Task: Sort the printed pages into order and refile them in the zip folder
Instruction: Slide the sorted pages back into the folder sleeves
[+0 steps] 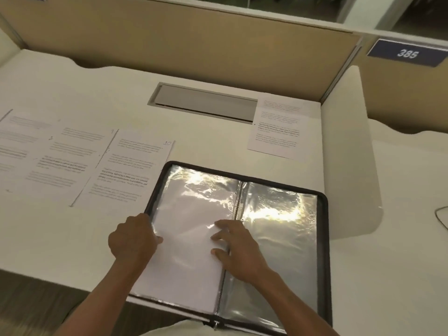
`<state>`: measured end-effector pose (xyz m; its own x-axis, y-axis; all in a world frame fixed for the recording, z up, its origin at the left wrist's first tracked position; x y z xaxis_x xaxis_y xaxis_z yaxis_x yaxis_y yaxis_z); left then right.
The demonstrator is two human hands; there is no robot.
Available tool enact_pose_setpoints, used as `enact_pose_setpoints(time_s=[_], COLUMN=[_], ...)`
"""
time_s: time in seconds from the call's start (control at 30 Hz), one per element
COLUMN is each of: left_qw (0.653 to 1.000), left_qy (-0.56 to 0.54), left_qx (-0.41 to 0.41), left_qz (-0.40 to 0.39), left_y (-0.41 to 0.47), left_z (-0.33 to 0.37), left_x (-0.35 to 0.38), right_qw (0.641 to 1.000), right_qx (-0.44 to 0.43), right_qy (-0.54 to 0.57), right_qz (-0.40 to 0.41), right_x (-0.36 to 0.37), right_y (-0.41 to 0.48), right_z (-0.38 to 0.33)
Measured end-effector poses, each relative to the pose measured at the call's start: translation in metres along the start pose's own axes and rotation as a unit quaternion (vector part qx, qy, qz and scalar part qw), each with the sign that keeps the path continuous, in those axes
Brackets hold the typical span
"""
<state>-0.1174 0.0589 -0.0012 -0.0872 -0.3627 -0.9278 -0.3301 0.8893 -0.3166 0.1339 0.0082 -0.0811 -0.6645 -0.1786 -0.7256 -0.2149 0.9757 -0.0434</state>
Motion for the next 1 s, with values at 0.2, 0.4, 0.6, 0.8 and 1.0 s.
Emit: enact_pose_setpoints(time_s=[0.2,0.4,0.6,0.8,1.0], left_qw=[0.997,0.981,0.923,0.874,0.827], left_qy=[-0.021,-0.155,-0.358,-0.466,-0.546], left_qx=[0.048,0.108,0.133,0.091,0.019], left_qz=[0.049,0.037,-0.051,-0.101,-0.131], left_y=[0.019,0.069,0.121,0.175,0.213], left_z=[0.039,0.119,0.207,0.278,0.33], left_x=[-0.033,-0.054,-0.073,-0.078,-0.082], right_qw=[0.981,0.961,0.912,0.863,0.841], right_qx=[0.142,0.214,0.294,0.378,0.439], right_qy=[0.1,0.085,0.122,0.094,0.068], right_qz=[0.083,0.155,0.259,0.322,0.308], right_x=[-0.057,-0.133,-0.185,-0.207,-0.217], right_y=[0.037,0.085,0.135,0.176,0.205], right_z=[0.03,0.067,0.107,0.15,0.187])
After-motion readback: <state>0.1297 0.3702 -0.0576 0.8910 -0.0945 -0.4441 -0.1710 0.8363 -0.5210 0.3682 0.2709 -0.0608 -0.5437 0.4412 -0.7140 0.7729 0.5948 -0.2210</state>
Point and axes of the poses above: each hand's wrist, its own y-axis towards the middle knuckle, its own x-axis out of the palm, z = x × y, the point moved 4 cm from there along y, towards the middle knuckle, and after that the axes turned 5 degrees about z, right-handed, at the moved point
